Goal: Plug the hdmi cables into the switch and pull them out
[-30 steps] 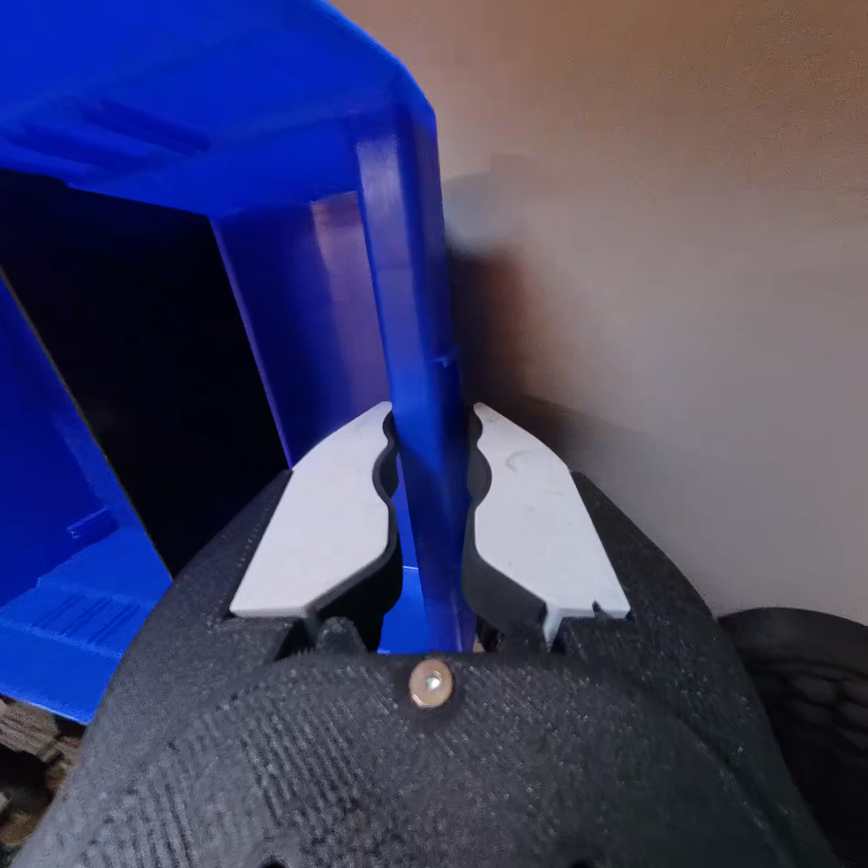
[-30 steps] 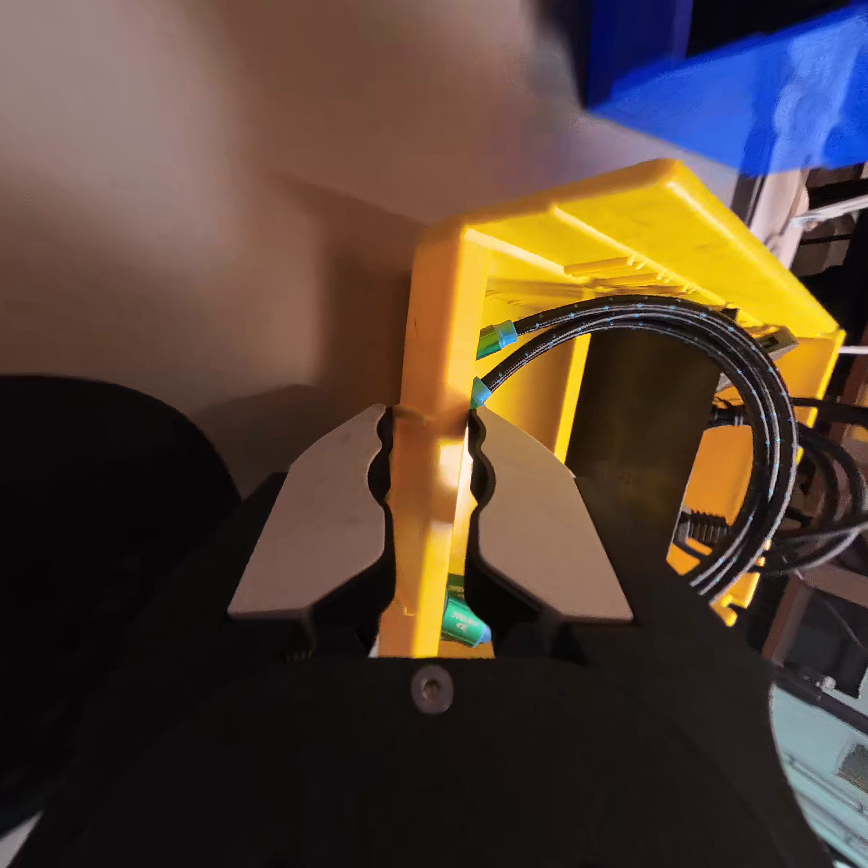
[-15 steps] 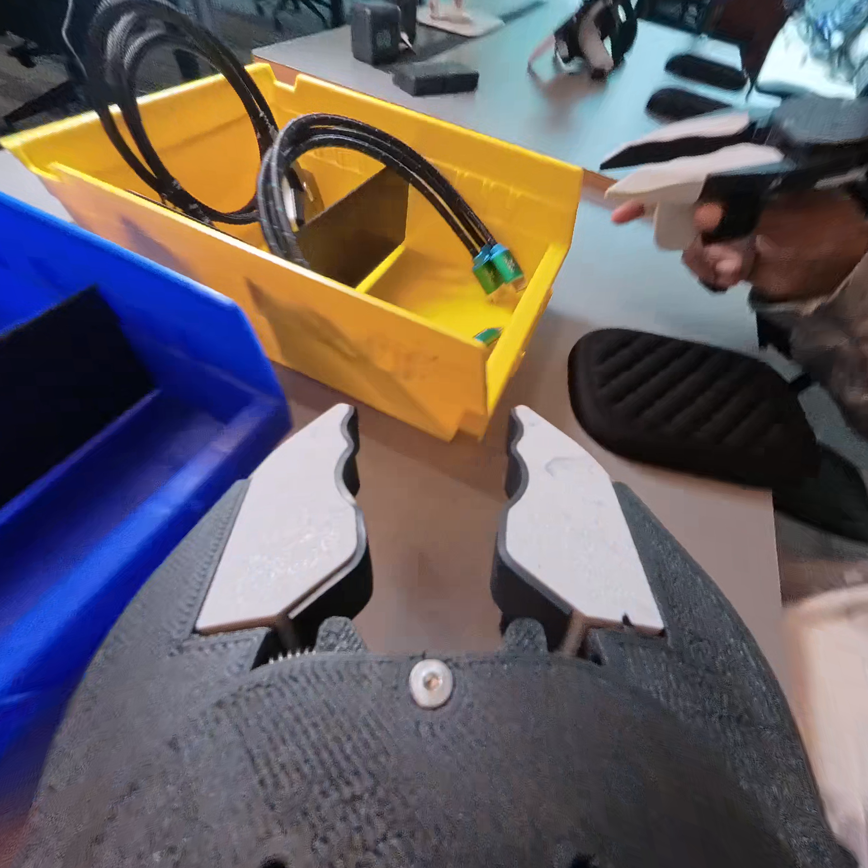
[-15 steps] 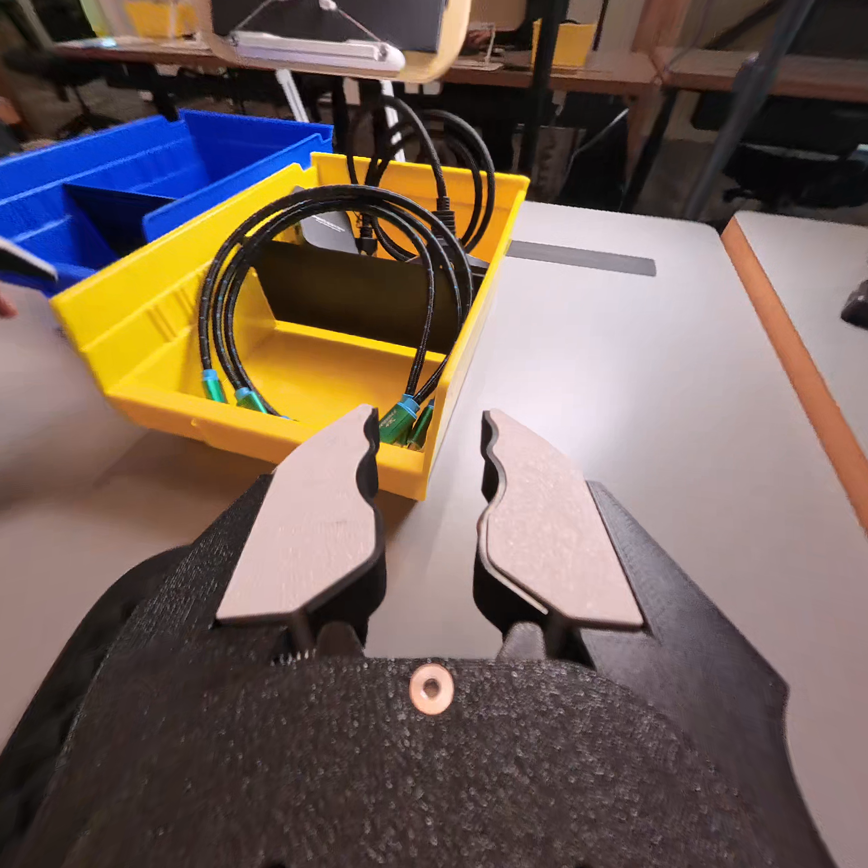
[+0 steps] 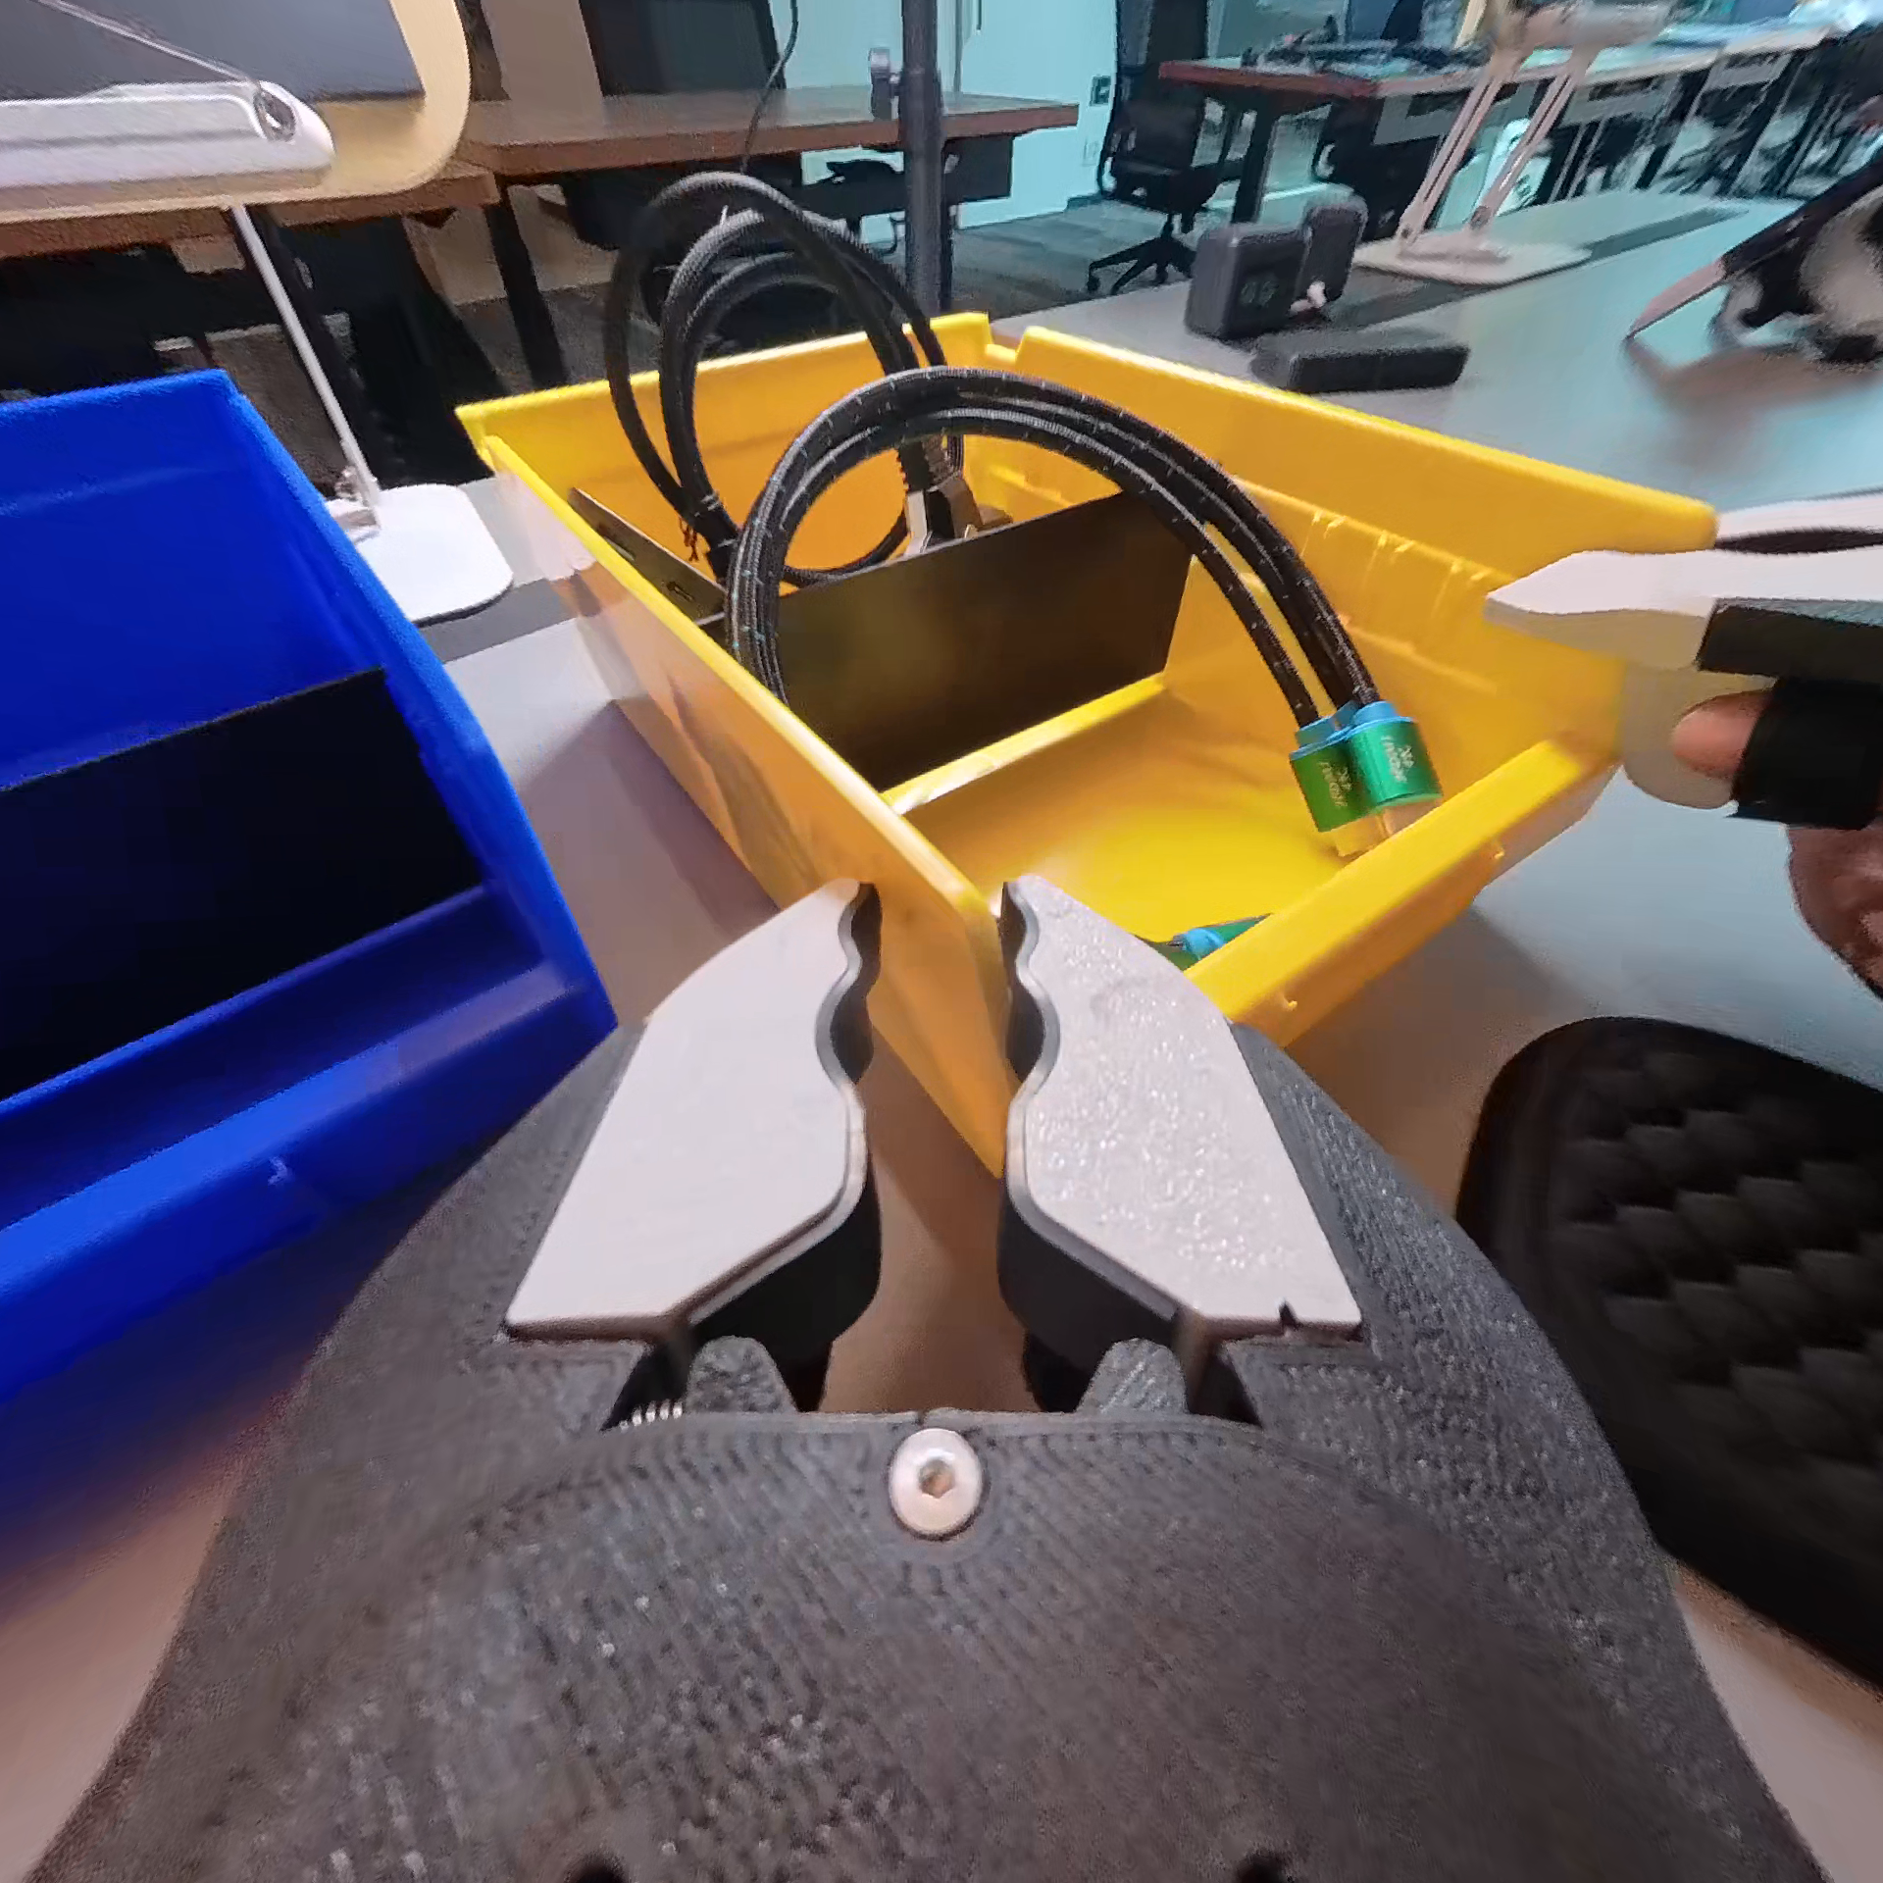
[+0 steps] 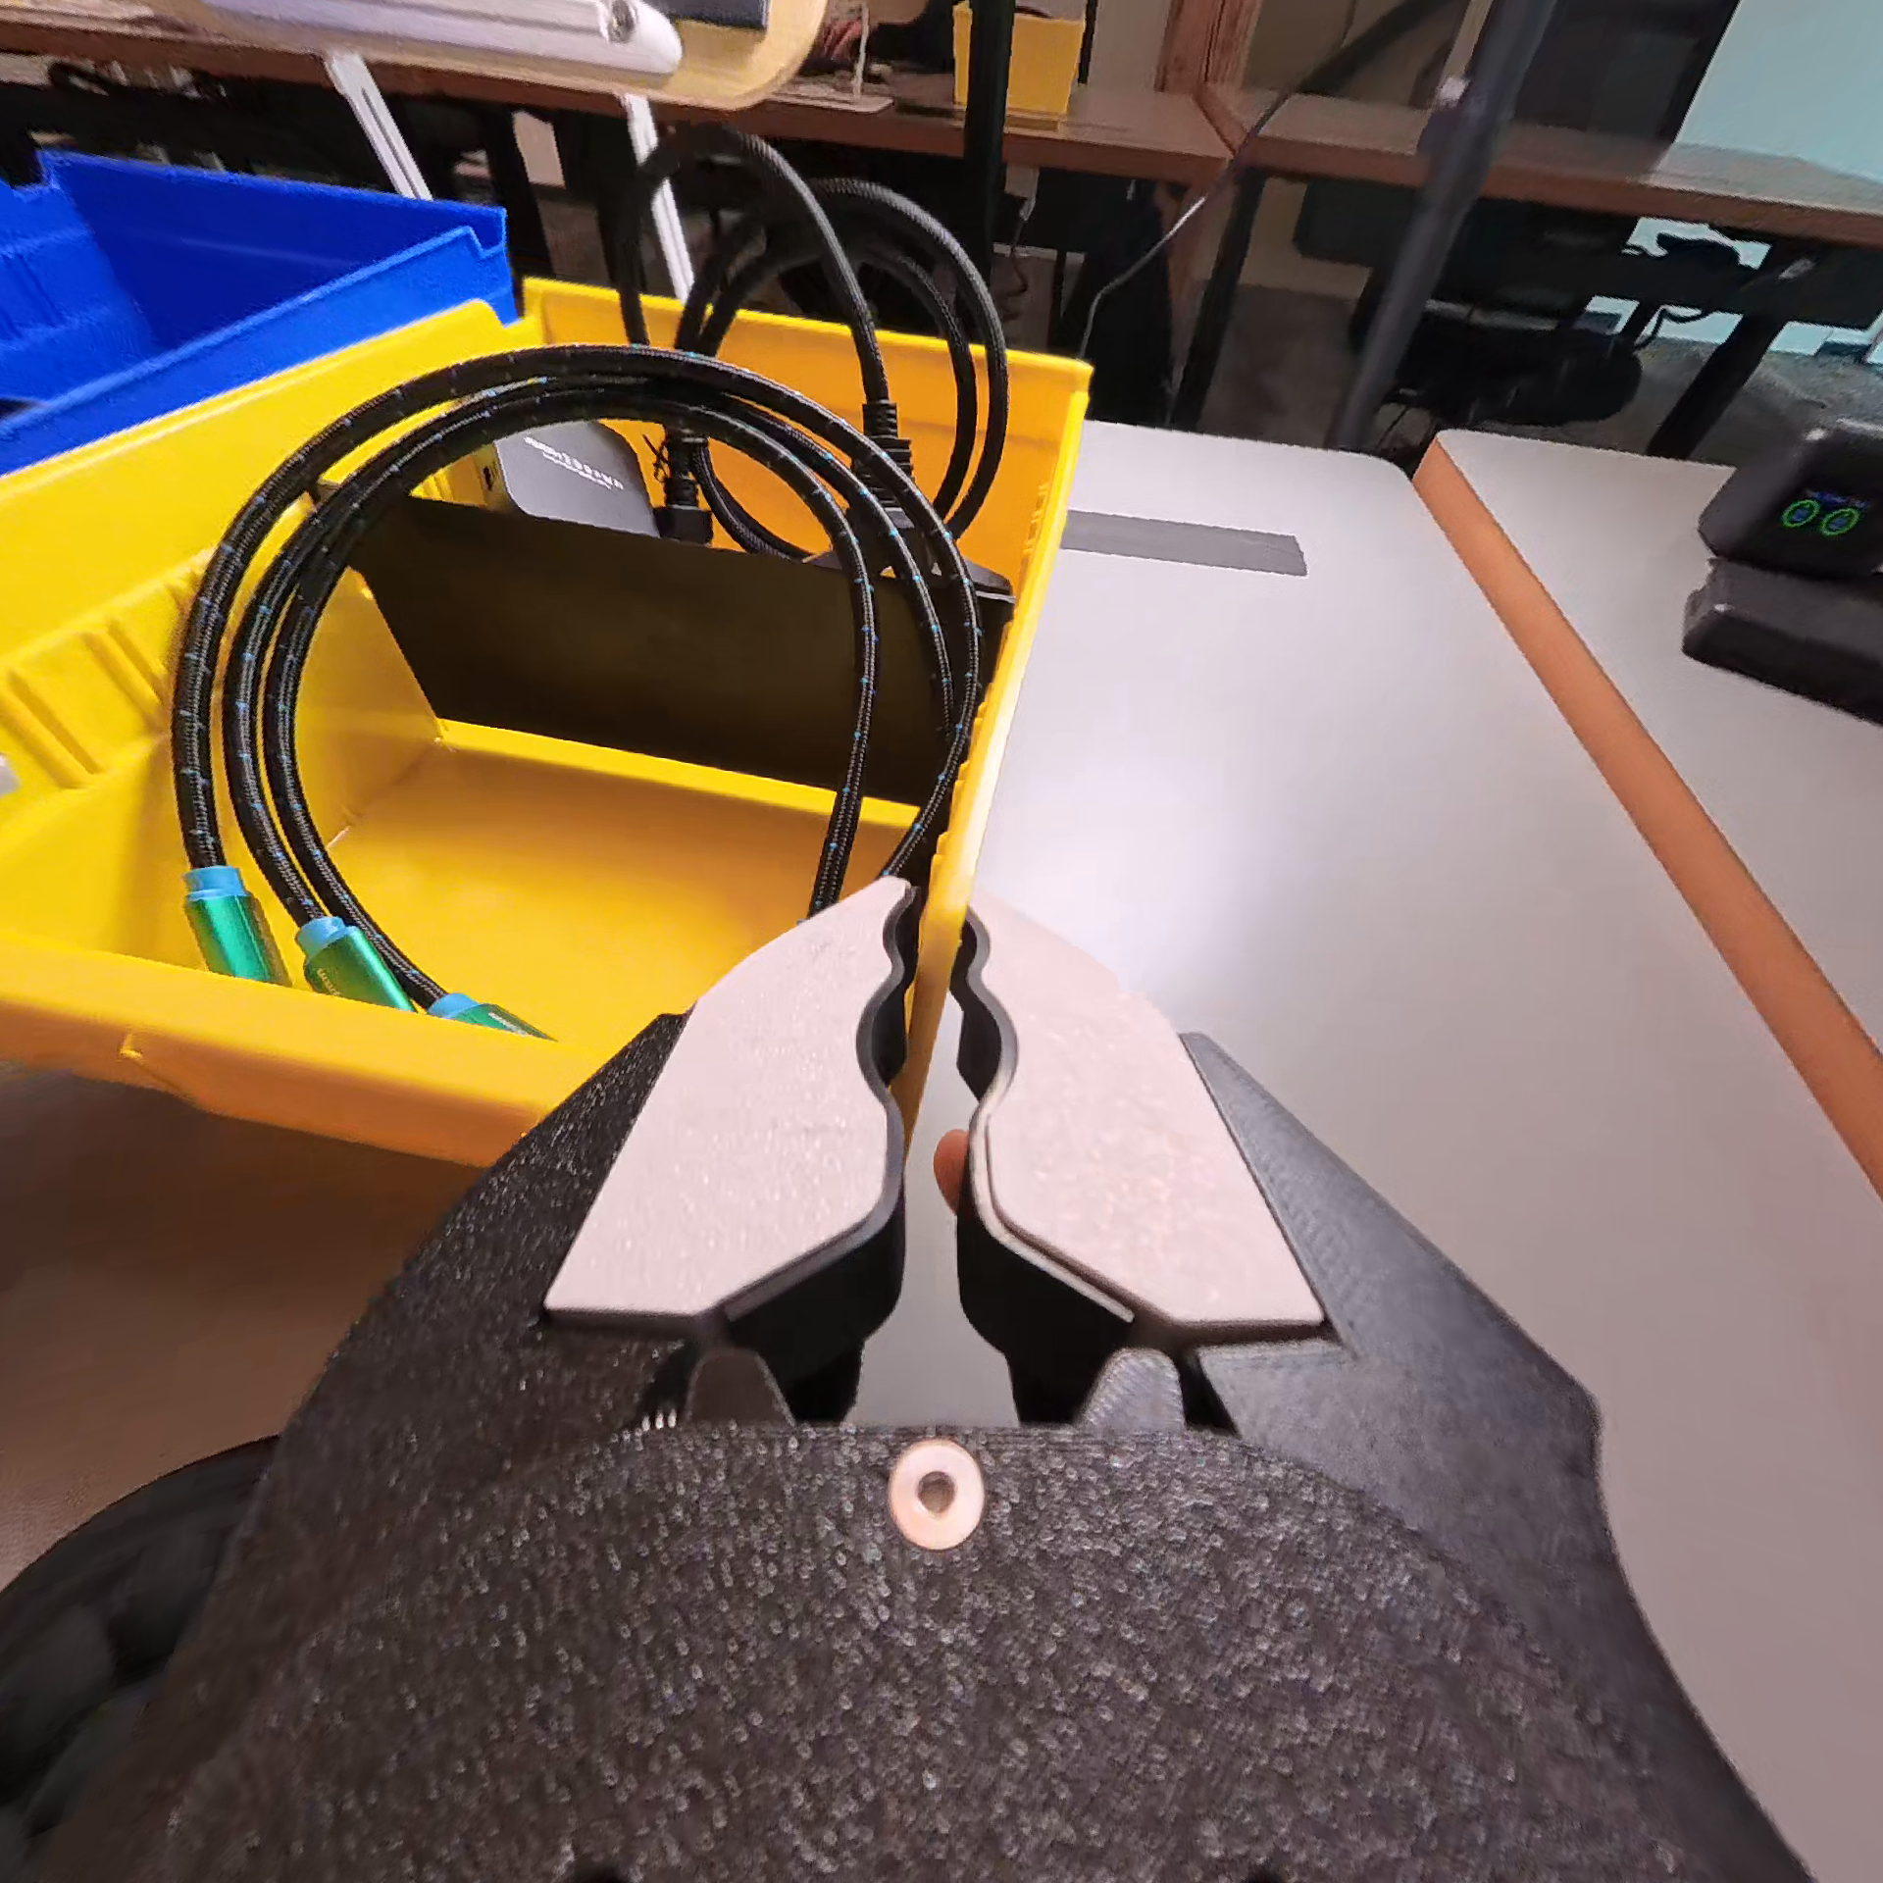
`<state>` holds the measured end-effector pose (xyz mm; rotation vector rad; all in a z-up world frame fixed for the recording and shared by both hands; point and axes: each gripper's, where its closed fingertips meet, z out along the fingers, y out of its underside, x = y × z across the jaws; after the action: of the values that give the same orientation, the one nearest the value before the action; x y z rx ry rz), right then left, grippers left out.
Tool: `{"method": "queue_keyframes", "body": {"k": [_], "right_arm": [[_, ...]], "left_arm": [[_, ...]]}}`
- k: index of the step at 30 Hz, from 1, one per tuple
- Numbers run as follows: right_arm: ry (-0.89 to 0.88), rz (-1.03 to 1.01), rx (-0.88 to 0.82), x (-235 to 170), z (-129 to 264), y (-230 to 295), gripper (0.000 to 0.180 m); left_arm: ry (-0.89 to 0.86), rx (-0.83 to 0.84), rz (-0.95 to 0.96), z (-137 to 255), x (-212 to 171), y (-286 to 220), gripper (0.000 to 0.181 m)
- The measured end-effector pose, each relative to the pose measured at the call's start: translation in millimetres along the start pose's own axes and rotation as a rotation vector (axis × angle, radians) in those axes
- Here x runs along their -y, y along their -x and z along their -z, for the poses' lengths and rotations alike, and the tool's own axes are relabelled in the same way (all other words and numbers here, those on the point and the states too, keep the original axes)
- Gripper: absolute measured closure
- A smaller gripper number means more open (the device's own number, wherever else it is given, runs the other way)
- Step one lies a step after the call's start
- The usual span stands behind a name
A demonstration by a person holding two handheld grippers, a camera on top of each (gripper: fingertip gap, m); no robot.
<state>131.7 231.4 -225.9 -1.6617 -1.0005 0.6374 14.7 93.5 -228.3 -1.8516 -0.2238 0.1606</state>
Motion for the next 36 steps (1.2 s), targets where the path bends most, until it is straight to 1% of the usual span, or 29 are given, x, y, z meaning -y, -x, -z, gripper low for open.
{"method": "queue_keyframes", "body": {"k": [5,10,14,18,24,29,32,36], "right_arm": [[-0.052,-0.015,-0.036,17,23,-1,0.176],[-0.151,-0.005,-0.018,64,47,19,0.175],[-0.245,0.006,0.061,109,59,65,0.173],[-0.293,0.008,0.188,138,56,132,0.171],[-0.293,0.049,0.398,154,40,259,0.169],[-0.258,0.090,0.557,145,24,364,0.168],[-0.238,0.090,0.626,134,12,412,0.168],[-0.184,0.120,0.666,110,-10,451,0.169]], "left_arm": [[-0.052,-0.036,-0.005,10,16,-7,0.159],[-0.142,-0.012,-0.043,44,58,1,0.160],[-0.201,0.070,-0.061,88,90,34,0.163],[-0.237,0.190,-0.051,144,103,82,0.166],[-0.262,0.408,0.008,238,88,168,0.170],[-0.291,0.565,0.080,315,62,231,0.172],[-0.272,0.635,0.113,345,35,263,0.172],[-0.243,0.690,0.167,361,-6,291,0.172]]}}
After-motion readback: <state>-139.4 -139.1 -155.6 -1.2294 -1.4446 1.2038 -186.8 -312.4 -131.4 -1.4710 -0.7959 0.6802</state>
